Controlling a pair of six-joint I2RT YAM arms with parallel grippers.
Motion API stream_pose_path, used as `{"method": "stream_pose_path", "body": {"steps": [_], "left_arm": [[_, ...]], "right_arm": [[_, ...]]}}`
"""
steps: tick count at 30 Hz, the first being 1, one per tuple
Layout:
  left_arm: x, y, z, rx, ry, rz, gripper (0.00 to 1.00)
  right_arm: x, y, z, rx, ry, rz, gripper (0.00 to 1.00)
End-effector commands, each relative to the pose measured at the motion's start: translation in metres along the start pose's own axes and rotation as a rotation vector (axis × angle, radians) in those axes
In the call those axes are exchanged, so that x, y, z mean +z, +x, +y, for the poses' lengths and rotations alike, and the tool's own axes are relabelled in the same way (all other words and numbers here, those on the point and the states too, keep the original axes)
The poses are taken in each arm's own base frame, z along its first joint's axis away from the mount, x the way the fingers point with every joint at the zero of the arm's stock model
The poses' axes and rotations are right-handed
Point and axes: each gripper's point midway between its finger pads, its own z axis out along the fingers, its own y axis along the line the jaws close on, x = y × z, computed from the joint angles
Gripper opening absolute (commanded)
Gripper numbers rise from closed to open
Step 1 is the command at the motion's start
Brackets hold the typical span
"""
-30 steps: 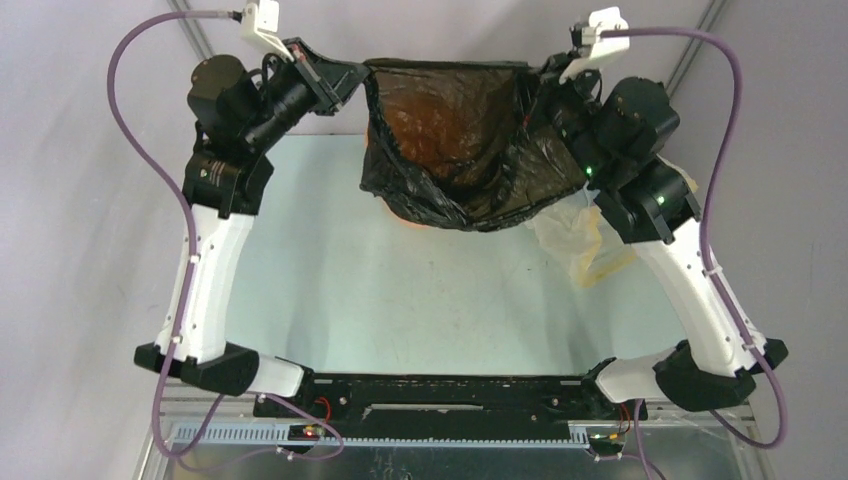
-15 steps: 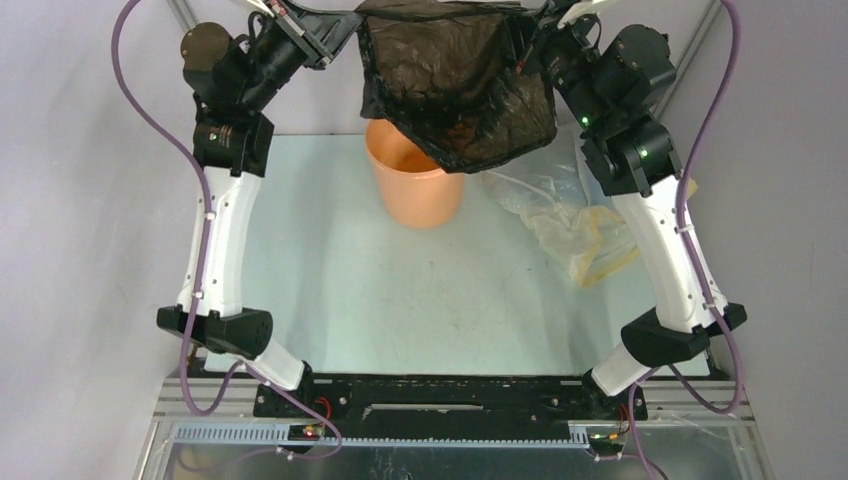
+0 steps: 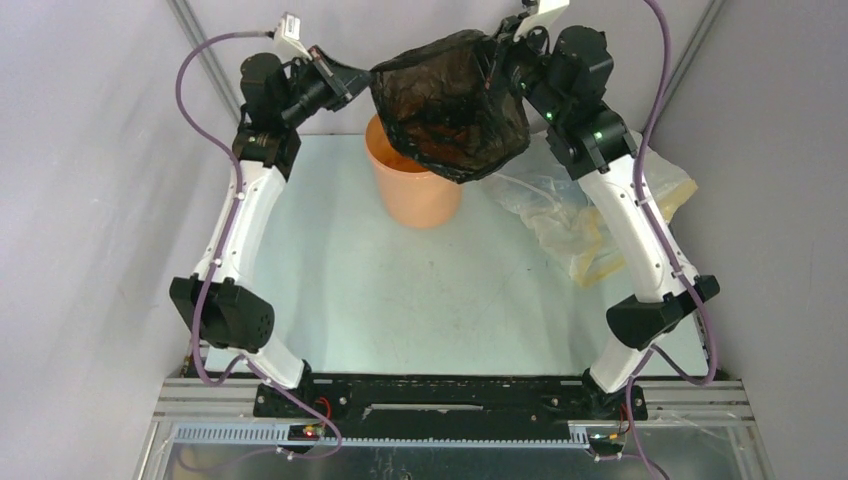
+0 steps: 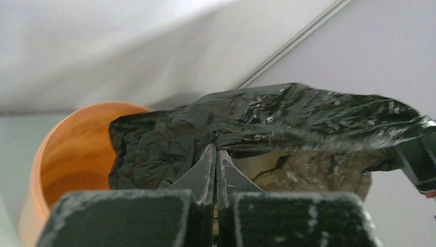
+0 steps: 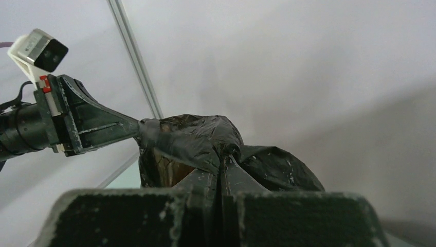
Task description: Put the trash bags into the trash bin
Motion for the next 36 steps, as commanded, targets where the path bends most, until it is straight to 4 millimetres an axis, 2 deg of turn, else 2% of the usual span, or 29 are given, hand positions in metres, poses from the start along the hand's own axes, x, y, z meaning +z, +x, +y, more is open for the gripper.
{"method": "stream_pose_path", "body": {"steps": [1, 4, 7, 13, 16, 19, 23, 25, 27, 28, 29, 31, 33, 36], "left_arm": [[-0.017, -0.017, 0.008, 0.016, -0.033, -0.065, 0.0], [-0.03, -0.021, 0.016, 0.014, -0.061, -0.083, 0.0], [-0.046, -0.025, 0.011, 0.02, -0.067, -0.105, 0.0], [-0.065, -0.007, -0.001, -0.032, -0.031, -0.088, 0.0], [-0.075, -0.002, 0.001, -0.047, -0.05, -0.106, 0.0], [-0.081, -0.004, -0.001, -0.041, -0.057, -0.117, 0.0], [-0.081, -0.003, 0.011, -0.05, -0.094, -0.114, 0.0], [-0.075, 0.0, 0.021, -0.054, -0.109, -0.101, 0.0], [-0.068, 0.004, 0.031, -0.058, -0.122, -0.075, 0.0], [-0.064, 0.005, 0.036, -0.058, -0.128, -0.062, 0.0], [-0.061, 0.007, 0.039, -0.058, -0.129, -0.051, 0.0], [-0.055, 0.01, 0.049, -0.056, -0.147, -0.038, 0.0], [-0.051, 0.013, 0.061, -0.05, -0.179, -0.027, 0.0], [-0.044, 0.02, 0.077, -0.057, -0.212, -0.005, 0.0]], "right_arm": [[0.009, 0.008, -0.002, 0.031, -0.013, 0.02, 0.0], [0.013, 0.01, -0.002, 0.045, -0.027, 0.033, 0.0], [0.015, 0.009, 0.005, 0.059, -0.06, 0.037, 0.0], [0.022, 0.019, 0.036, 0.132, -0.189, 0.074, 0.0], [0.028, 0.027, 0.047, 0.14, -0.207, 0.092, 0.0], [0.034, 0.035, 0.049, 0.16, -0.216, 0.109, 0.0], [0.044, 0.051, 0.037, 0.194, -0.185, 0.135, 0.01], [0.05, 0.061, 0.026, 0.206, -0.152, 0.151, 0.09], [0.054, 0.072, 0.011, 0.205, -0.1, 0.172, 0.27], [0.054, 0.077, 0.003, 0.198, -0.07, 0.184, 0.46], [0.053, 0.082, -0.005, 0.187, -0.033, 0.198, 0.6], [0.048, 0.091, -0.023, 0.151, 0.056, 0.23, 0.82], [0.041, 0.1, -0.042, 0.116, 0.163, 0.262, 0.95], [0.031, 0.122, -0.059, 0.099, 0.242, 0.334, 1.0]]}}
